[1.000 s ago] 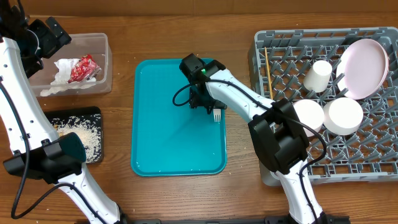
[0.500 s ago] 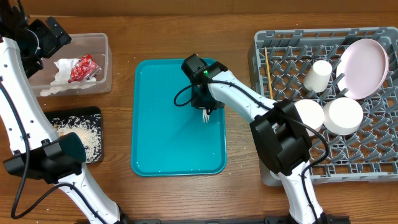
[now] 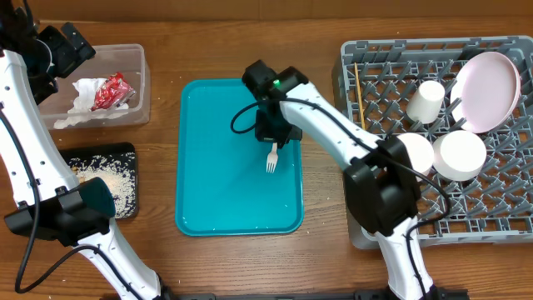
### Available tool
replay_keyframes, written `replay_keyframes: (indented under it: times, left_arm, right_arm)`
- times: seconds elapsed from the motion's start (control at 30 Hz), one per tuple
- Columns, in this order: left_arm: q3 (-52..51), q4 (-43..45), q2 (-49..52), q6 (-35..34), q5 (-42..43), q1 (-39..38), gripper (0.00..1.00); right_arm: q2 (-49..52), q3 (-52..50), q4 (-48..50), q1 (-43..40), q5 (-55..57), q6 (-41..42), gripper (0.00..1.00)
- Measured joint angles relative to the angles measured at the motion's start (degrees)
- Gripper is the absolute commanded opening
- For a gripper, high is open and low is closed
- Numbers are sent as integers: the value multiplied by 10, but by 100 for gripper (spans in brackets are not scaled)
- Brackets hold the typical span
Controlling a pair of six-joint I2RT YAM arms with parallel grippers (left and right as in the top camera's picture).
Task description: Sort waste into correct bins and load items into the dishwasher rack
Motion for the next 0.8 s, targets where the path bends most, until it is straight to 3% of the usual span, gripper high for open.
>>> replay_keyframes:
  times: [0.07, 0.1, 0.17, 0.23, 0.27, 0.5, 0.6, 0.8]
  left_arm:
    - [0, 0, 0, 0, 0, 0, 100]
    - [0, 0, 0, 0, 0, 0, 100]
    - [0, 0, 0, 0, 0, 0, 100]
    - [0, 0, 0, 0, 0, 0, 100]
    - [0, 0, 0, 0, 0, 0, 100]
    - [0, 0, 0, 0, 0, 0, 100]
    - [0, 0, 0, 0, 0, 0, 100]
    - [0, 0, 0, 0, 0, 0, 100]
  right_arm:
    - [-24, 0, -7, -10, -2, -2, 5]
    - [-40, 2, -10, -19, -5, -5, 12]
    - [-63, 6, -10, -35, -9, -13, 29]
    - [-79, 10, -3, -51, -14, -19, 61]
    - [-80, 10, 1, -52, -15, -21, 67]
    - [-80, -115, 131, -8, -34, 27, 67]
    - [-79, -177, 154, 7, -40, 68, 67]
    - [-79, -203, 173, 19, -40, 86, 66]
